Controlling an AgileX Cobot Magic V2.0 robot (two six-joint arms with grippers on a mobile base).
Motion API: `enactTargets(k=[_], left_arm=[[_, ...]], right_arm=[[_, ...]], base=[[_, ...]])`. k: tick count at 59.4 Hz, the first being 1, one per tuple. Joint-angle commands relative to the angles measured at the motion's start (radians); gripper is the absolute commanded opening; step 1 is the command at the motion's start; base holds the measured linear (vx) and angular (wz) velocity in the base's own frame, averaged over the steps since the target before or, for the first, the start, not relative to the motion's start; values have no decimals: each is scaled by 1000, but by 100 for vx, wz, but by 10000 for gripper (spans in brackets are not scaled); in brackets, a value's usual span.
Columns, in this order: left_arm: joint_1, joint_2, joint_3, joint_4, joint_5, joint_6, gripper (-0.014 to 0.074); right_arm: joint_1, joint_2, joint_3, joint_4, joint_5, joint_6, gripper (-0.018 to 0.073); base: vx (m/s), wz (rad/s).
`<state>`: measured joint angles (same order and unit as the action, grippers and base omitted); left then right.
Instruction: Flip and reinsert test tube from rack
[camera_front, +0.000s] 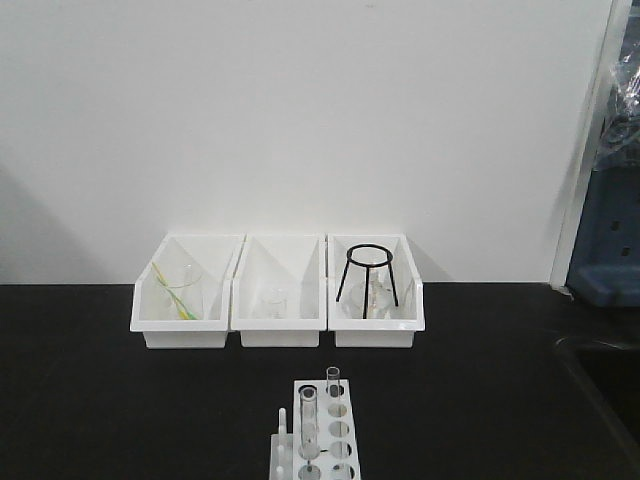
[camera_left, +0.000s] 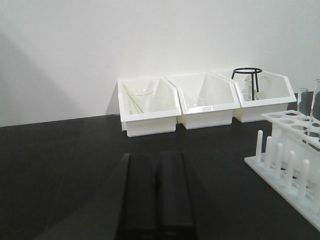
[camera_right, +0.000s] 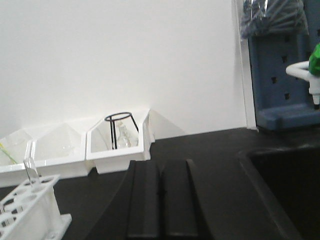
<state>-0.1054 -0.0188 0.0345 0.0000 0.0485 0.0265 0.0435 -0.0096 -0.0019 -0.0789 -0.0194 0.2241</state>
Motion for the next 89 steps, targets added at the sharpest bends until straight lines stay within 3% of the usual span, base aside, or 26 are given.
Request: enactTargets(k=[1,19,30,40,48,67,74,80,89], left_arm=[[0,-7,-6,0,-81,-2,-6],[0,-7,-6,0,-81,-2,-6],[0,-7,-6,0,-81,-2,-6],[0,-7,-6,0,-81,-2,-6],[0,-7,-6,0,-81,-2,-6],[0,-7,-6,0,-81,-2,-6],[0,-7,-6,0,-81,-2,-6],[0,-7,-6,0,-81,-2,-6],[0,-7,-6,0,-81,-2,-6]], right_arm=[[-3,13,-151,-4,-82,-2,-11],[-3,554,-696,-94,-59,-85,-11],[-3,824,-828,-94,-58,-81,-11],[-3,908,-841,-97,-64,-82,2],[-3,915,-841,-101,-63,-82,74],[-3,915,-841,-107,-61,-81,507],[-3,915,-841,-95,-92,-70,601],[-2,919,-835,-57,-162,-39,605],[56,957,-696,-127,-351,-36,547]], base=[[0,0],[0,0],[0,0],[0,0],[0,0],[0,0],[0,0],[0,0],[0,0]])
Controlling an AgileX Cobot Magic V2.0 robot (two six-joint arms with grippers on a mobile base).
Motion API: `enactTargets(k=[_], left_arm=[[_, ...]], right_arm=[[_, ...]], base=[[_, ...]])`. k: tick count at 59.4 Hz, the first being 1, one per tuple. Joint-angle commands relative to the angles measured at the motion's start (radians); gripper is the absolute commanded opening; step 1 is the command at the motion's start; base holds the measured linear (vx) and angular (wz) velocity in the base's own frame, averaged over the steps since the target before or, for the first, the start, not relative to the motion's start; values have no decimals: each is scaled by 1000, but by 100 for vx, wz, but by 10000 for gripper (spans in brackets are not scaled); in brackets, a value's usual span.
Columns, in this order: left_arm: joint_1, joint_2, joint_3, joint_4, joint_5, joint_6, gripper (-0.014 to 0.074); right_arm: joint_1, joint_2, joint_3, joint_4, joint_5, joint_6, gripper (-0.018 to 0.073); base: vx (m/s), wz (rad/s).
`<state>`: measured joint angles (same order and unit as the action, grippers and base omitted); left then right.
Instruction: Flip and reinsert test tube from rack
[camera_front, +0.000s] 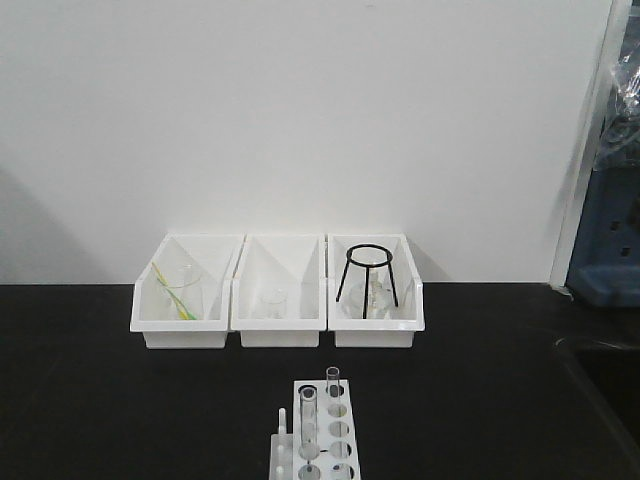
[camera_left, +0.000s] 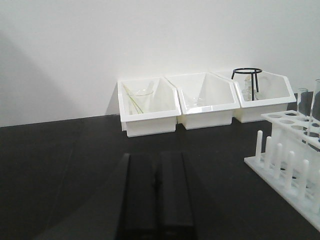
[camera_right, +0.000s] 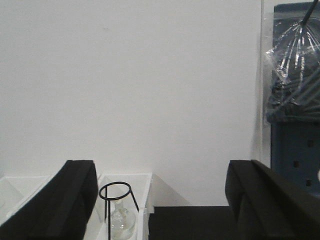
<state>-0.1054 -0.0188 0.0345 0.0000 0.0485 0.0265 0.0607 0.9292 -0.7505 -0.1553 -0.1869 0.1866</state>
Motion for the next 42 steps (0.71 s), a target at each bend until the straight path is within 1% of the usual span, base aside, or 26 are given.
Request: enactTargets(k=[1,4,10,11,19,22,28,37,42], left_arm=[[0,-7,-6,0,-81,-2,-6],[0,-7,-6,0,-81,-2,-6],[0,-7,-6,0,-81,-2,-6],[0,-7,-6,0,-81,-2,-6],[0,-7,-6,0,-81,-2,-6],[0,-7,-6,0,-81,-2,-6],[0,-7,-6,0,-81,-2,-6],[0,-7,-6,0,-81,-2,-6],[0,-7,-6,0,-81,-2,-6]], right_arm=[[50,24,72,-69,-202,4,542],[90,49,130,-113,-268,14,524],[193,154,251,-201,-448,16,484],[263,262,295,-239,-568,16,461],[351,461,276,-253,-708,15,440],[373,529,253,-253,-755,14,440],[393,657,194,-253,-830,14,440],[399,784,90,-264,-871,17,440],[399,832,35,-267,-871,40,440]], base=[[0,0],[0,0],[0,0],[0,0],[0,0],[0,0],[0,0],[0,0],[0,0]])
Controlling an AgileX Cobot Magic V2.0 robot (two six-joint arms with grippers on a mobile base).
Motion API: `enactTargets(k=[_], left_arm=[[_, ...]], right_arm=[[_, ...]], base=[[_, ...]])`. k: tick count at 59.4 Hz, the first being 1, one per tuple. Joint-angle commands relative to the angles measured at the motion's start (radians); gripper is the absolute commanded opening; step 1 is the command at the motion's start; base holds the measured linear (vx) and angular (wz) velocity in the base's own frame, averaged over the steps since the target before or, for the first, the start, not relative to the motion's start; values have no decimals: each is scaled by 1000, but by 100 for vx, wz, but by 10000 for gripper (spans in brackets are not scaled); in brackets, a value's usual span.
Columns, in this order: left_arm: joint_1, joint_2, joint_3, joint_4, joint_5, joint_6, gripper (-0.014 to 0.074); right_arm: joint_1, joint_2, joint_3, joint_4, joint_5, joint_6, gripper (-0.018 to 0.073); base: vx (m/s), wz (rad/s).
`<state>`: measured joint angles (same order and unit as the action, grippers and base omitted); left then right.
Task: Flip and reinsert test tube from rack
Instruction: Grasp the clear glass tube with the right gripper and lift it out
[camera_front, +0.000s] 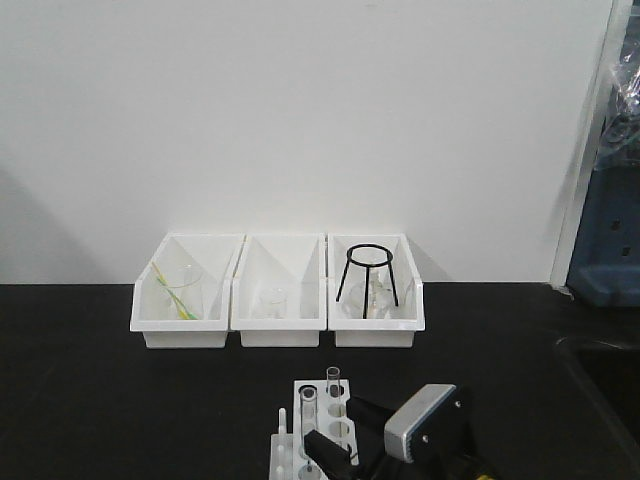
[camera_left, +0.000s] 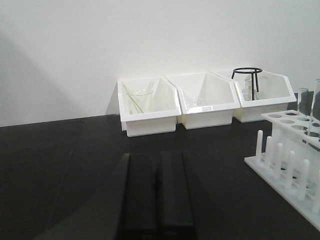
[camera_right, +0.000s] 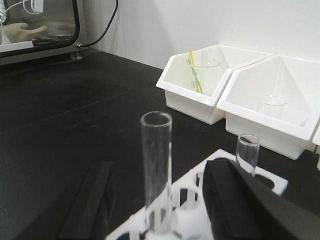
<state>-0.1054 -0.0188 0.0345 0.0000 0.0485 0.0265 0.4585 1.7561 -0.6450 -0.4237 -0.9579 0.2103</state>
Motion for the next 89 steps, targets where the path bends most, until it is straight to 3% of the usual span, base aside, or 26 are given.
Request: enactTargets(k=[1,25,31,46,59,67,79,85,89], left_arm=[[0,-7,-6,0,-81,-2,-6],[0,-7,-6,0,-81,-2,-6],[0,-7,-6,0,-81,-2,-6],[0,-7,-6,0,-81,-2,-6],[0,-7,-6,0,-81,-2,-6],[0,-7,-6,0,-81,-2,-6],[0,-7,-6,0,-81,-2,-6],[0,-7,-6,0,-81,-2,-6],[0,-7,-6,0,-81,-2,-6]], right_arm=[[1,12,-84,1,-100,20,440],[1,142,-211,-76,-117,84,420],[1,143,-211,-77,-116,84,340],[1,143,-211,-75,-132,85,-17],[1,57,-219,-77,-122,138,-13],[1,-77,-294,-82,27,207,-13],[1,-247,-510,-98,410,241,-13],[0,-288,-598,-241,588,166,-13],[0,-306,-638,-454,717,2,-13]], base=[[0,0],[0,0],[0,0],[0,0],[0,0],[0,0],[0,0],[0,0],[0,0]])
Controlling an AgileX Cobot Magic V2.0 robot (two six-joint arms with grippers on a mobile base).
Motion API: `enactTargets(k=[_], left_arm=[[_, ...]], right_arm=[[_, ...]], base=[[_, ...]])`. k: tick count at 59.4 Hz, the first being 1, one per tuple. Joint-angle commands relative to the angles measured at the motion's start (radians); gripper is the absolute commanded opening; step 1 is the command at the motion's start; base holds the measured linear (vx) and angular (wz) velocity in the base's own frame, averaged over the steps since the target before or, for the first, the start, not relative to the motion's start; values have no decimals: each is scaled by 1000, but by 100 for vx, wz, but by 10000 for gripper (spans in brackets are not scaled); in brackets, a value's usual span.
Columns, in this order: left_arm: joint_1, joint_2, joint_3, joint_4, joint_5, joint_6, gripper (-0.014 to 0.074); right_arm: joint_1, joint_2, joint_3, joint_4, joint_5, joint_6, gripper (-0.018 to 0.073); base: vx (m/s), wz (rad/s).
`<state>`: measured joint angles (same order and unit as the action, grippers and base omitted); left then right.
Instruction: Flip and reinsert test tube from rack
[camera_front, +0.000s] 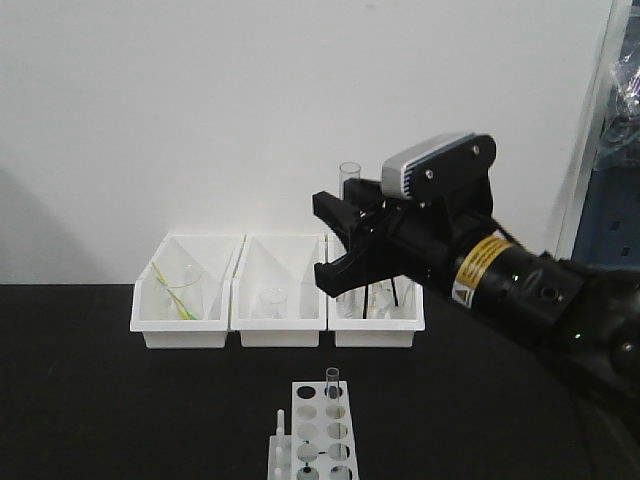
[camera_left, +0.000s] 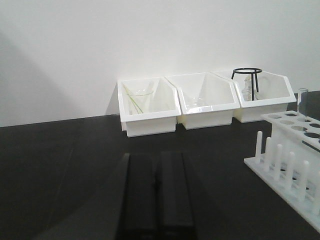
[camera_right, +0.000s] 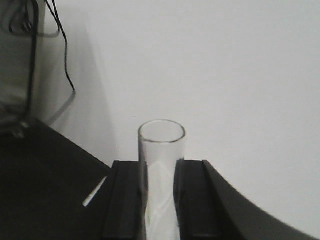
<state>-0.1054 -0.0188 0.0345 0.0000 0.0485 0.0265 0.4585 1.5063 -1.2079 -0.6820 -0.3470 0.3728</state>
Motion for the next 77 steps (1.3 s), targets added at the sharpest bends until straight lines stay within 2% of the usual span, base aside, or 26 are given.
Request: enactTargets(k=[1,5,8,11,15,19,21,24,28,32,37,48,56,60,65,70,77], left_arm=[[0,-7,-6,0,-81,-2,-6],[0,-7,-6,0,-81,-2,-6],[0,-7,-6,0,-81,-2,-6],[0,-7,-6,0,-81,-2,-6],[0,-7,-6,0,-81,-2,-6],[0,-7,-6,0,-81,-2,-6],[0,-7,-6,0,-81,-2,-6],[0,-7,-6,0,-81,-2,-6],[0,-7,-6,0,-81,-2,-6],[0,-7,-6,0,-81,-2,-6],[0,-7,-6,0,-81,-2,-6],[0,-7,-6,0,-81,-2,-6],[0,-7,-6,0,-81,-2,-6],[0,-7,-6,0,-81,-2,-6],[0,-7,-6,0,-81,-2,-6],[0,-7,-6,0,-81,-2,-6],[0,-7,-6,0,-81,-2,-6]], right_arm=[[0,-58,-80,-270,142,-219,-13],[0,-64,-85,-521,234,-407,-13],[0,-64,-85,-673,278,-500,-11],[0,-64,-85,-781,300,-541,-11],[0,-71,-85,-824,301,-510,-11],[1,-76,-86,-768,280,-404,-11],[1,-79,-88,-702,271,-309,-11],[1,-84,-94,-571,269,-135,-11],[-2,-87,-105,-362,273,163,-11],[-11,-87,-106,-203,250,372,-11],[-15,-75,-100,-141,165,490,-11],[-15,-50,-82,-142,37,490,-11],[-17,-33,27,-129,-144,353,-11],[-32,-15,103,-77,-252,283,-11],[-61,15,212,48,-435,213,-11],[-71,47,294,131,-599,135,-11],[-71,92,337,148,-698,73,-11]], base=[[0,0],[0,0],[0,0],[0,0],[0,0],[0,0],[0,0],[0,0],[0,0],[0,0],[0,0],[0,0],[0,0],[0,0],[0,0],[0,0],[0,0]])
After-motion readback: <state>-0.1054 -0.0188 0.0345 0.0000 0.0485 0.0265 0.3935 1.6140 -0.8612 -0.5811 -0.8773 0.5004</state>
